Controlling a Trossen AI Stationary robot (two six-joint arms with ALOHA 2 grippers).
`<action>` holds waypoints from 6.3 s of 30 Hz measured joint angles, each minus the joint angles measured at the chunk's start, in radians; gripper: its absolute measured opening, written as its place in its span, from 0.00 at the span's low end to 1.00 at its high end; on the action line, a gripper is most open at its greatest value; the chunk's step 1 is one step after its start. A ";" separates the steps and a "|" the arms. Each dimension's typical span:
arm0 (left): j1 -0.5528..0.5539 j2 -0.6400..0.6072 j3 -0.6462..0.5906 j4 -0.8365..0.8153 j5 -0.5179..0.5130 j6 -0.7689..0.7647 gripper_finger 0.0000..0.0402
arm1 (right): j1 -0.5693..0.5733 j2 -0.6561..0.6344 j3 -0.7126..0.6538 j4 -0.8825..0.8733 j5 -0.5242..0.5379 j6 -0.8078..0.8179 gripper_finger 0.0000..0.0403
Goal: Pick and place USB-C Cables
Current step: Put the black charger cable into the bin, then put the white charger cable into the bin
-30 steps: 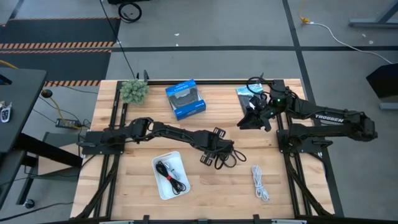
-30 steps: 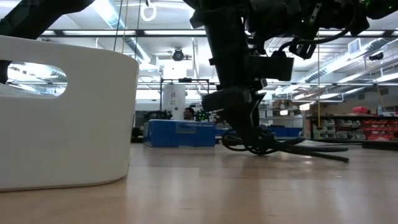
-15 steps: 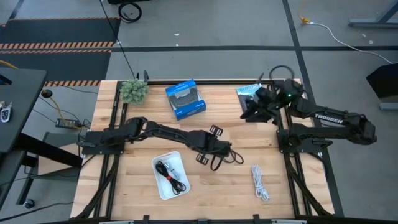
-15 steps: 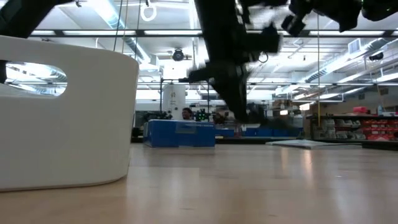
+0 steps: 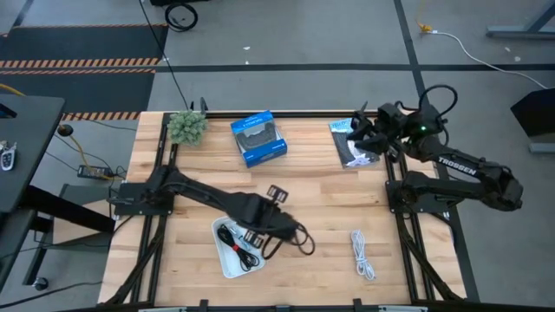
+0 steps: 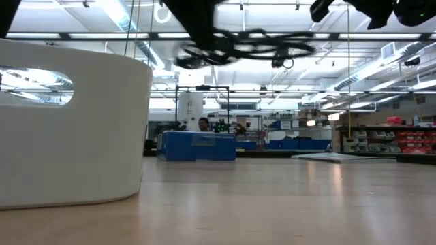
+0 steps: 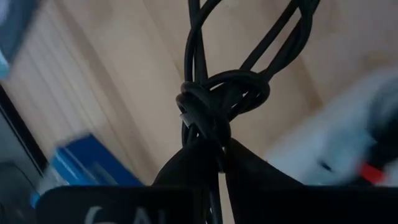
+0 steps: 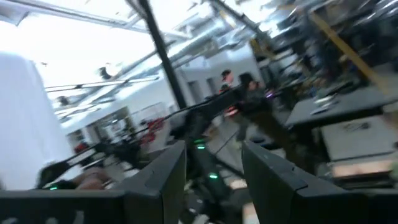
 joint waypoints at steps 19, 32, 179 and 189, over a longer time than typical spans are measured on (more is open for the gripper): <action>-0.135 -0.016 -0.005 -0.243 0.259 -0.374 0.09 | -0.069 0.000 0.000 0.006 0.125 -0.095 0.40; -0.153 -0.243 -0.381 -0.237 0.248 -0.445 0.09 | -0.031 0.000 0.000 0.005 0.127 -0.096 0.40; 0.148 -0.386 -0.422 0.132 -0.178 -0.011 0.43 | 1.296 0.600 0.060 -1.326 0.741 1.150 0.40; 0.034 -0.497 -0.421 0.095 -0.179 -0.147 0.43 | 1.296 0.722 0.060 -0.948 1.067 1.137 0.40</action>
